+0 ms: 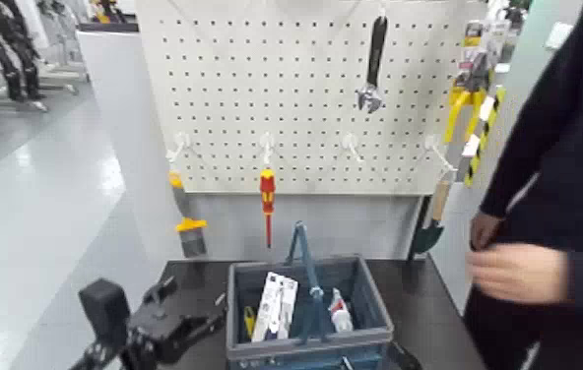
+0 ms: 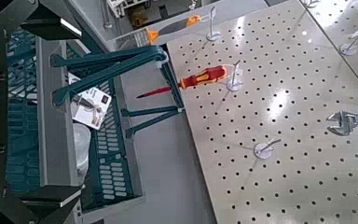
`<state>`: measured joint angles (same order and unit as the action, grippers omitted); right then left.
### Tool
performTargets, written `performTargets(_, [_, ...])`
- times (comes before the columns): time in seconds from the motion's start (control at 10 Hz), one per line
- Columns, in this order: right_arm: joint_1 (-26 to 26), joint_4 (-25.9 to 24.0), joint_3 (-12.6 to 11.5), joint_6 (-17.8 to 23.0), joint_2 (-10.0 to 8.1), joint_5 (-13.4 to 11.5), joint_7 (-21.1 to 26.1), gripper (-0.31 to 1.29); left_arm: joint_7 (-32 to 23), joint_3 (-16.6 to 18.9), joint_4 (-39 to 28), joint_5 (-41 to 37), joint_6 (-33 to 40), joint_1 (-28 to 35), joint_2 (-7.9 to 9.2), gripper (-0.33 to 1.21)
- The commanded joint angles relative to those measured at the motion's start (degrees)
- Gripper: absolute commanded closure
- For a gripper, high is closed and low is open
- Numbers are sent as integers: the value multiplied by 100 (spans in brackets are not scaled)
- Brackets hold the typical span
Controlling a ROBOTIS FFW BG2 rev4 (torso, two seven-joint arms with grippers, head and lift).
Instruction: Put the blue scissors into the crate.
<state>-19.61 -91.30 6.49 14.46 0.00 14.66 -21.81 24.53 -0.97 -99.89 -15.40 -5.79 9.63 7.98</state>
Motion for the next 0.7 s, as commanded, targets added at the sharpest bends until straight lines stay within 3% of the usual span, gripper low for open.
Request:
performTargets(0.1, [-26, -28, -16, -58, 44, -7, 19, 13, -299, -79, -144, -16, 385, 478, -77, 10])
performTargets(0.7, [-70, -143, -33, -137, 26, -69, 90, 13, -458, -333, -241, -235, 552, 821, -42, 11])
